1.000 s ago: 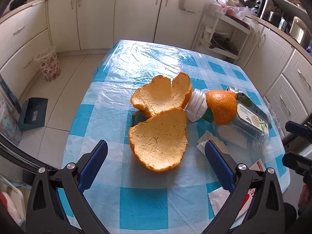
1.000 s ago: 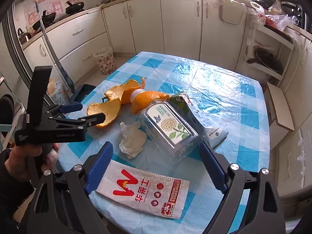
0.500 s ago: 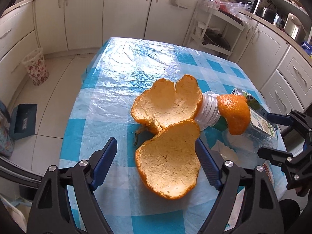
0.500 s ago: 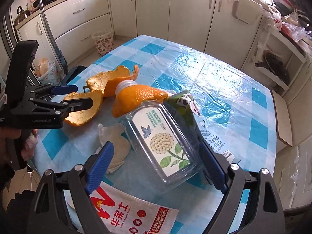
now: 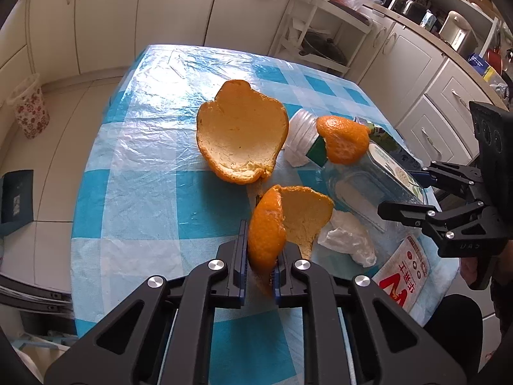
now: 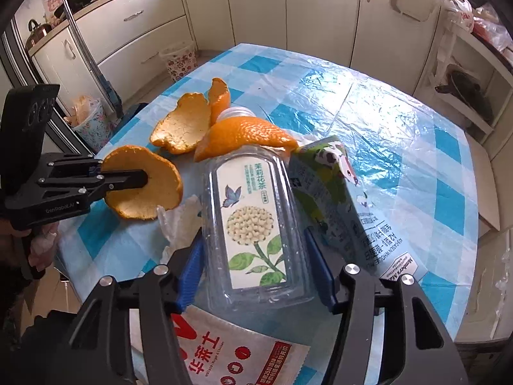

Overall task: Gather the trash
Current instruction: 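Grasp an orange peel with the left gripper while the right gripper grasps the clear bottle, then carry the orange peel and the clear bottle over the yellow bucket with both grippers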

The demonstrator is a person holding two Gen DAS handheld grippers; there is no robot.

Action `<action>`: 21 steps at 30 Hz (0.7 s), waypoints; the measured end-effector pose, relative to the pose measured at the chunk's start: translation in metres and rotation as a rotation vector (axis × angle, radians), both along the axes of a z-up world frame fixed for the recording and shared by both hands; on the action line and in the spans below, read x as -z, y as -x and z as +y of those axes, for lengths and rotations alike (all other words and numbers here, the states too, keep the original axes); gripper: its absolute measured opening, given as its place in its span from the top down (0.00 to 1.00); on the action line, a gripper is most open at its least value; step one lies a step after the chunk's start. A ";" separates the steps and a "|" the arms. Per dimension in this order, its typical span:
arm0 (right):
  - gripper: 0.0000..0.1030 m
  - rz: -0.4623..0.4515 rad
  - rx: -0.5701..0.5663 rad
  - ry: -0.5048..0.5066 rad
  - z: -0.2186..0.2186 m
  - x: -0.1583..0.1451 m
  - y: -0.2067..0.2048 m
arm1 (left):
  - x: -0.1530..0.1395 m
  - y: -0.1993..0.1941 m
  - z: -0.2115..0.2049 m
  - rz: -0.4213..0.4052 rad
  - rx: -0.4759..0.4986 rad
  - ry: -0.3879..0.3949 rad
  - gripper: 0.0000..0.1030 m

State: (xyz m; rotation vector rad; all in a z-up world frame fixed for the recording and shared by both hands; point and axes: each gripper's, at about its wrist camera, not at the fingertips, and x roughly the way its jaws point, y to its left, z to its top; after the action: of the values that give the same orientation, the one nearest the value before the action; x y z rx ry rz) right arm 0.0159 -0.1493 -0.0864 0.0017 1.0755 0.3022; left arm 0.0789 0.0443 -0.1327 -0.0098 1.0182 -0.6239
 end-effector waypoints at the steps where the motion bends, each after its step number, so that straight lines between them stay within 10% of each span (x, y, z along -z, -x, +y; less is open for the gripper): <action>1: 0.45 0.012 0.014 -0.040 -0.004 -0.002 0.000 | -0.002 0.002 0.000 -0.004 0.002 -0.003 0.89; 12: 0.47 0.163 0.238 -0.798 -0.068 0.005 0.028 | -0.038 0.024 0.008 -0.063 0.007 0.029 0.90; 21: 0.47 0.092 0.290 -0.957 -0.110 -0.027 0.076 | -0.073 0.044 0.002 -0.115 0.007 0.055 0.90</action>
State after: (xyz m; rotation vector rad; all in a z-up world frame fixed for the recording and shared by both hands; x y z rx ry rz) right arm -0.0603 -0.2593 -0.0593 1.0237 0.9188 0.5305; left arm 0.0345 0.0462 -0.0602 -0.0187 0.8898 -0.6515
